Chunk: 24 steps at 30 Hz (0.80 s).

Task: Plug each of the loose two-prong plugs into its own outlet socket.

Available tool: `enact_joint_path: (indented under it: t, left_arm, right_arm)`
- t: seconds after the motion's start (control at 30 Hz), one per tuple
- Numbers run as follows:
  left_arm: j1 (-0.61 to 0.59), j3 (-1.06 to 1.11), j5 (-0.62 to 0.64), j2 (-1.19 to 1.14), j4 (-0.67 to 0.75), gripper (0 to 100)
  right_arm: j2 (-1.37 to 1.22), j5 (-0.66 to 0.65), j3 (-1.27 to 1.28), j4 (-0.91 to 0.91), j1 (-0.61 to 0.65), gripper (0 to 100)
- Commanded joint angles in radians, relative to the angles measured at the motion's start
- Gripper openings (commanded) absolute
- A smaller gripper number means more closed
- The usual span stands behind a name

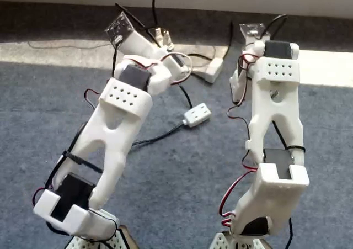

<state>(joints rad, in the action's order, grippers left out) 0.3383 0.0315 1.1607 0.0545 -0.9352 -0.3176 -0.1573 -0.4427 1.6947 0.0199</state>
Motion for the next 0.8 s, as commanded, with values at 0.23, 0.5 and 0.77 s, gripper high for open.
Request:
enact_joint_path:
  t: [0.23,0.5,0.77]
  left_arm:
    - [0.033,0.110,0.727,0.074,0.015,1]
    - [0.162,0.159,0.792,0.071,0.015,1]
    - [0.234,0.151,0.792,0.074,0.038,1]
  right_arm:
    - [0.019,0.029,-0.073,0.016,0.001,1.1]
    - [0.044,0.101,-0.188,0.065,0.007,0.8]
    - [0.216,0.101,-0.053,0.064,0.094,0.8]
